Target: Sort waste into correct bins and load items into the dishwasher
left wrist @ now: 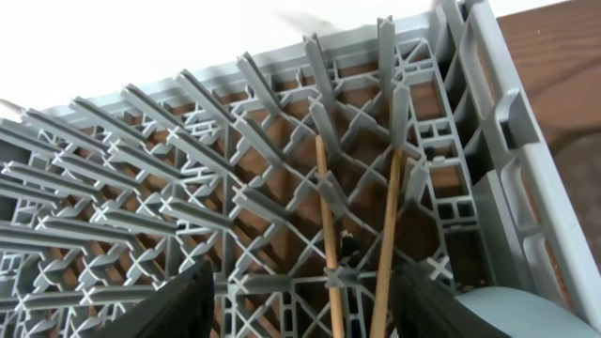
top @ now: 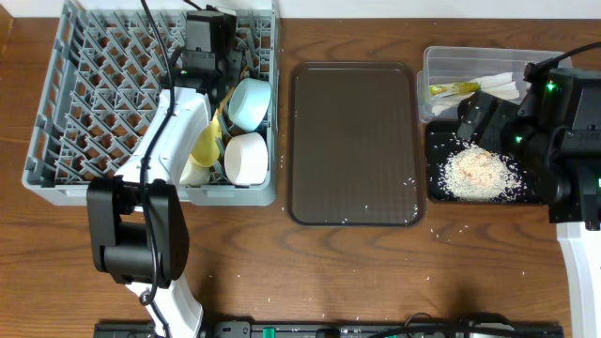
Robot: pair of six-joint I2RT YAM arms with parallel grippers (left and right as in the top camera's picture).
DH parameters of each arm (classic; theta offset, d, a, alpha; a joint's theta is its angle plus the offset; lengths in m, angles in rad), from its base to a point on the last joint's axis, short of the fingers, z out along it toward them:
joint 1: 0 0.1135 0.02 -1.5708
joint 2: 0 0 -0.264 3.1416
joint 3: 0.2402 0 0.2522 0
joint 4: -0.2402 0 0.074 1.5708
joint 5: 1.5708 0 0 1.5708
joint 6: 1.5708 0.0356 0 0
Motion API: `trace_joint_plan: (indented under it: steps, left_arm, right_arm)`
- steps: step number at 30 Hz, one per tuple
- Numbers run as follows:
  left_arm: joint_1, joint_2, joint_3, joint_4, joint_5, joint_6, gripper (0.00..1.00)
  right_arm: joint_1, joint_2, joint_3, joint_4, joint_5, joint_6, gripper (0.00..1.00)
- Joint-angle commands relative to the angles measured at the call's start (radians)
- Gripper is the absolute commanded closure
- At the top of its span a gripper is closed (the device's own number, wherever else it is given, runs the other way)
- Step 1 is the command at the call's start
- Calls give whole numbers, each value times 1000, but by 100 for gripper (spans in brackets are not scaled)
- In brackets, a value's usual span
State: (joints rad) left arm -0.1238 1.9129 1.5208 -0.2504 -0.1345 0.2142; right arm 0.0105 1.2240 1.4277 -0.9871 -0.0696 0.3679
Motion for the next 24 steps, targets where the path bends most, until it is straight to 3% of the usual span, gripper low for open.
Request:
trace_joint_plan:
  steps: [1,7,11,13,15,16,19,24]
  left_arm:
    - [-2,-104,-5,-18,-9,-8,39]
    - [-5,-301,-5,-165,9,-132,39]
    - [-7,-449,-5,-356,145,-169,38]
    - [-6,-526,-5,-466,195,-192,25]
    - [-6,-597,-5,-565,226,-228,21]
    - [-6,-630,-6,-609,237,-255,13]
    - [-6,-708,-6,-716,286,-334,13]
    - [-6,-796,-6,-805,283,-336,12]
  right_arm:
    - [-5,2,12,-2,13,13,1]
    - [-5,2,12,-2,13,13,1]
    - [-5,2,12,-2,13,13,1]
    - [-5,2,12,-2,13,13,1]
    - [-5,2,12,-2,13,13,1]
    - [-5,2,12,-2,13,13,1]
    - [-5,2,12,-2,13,13,1]
    - [-5,2,12,-2,13,13,1]
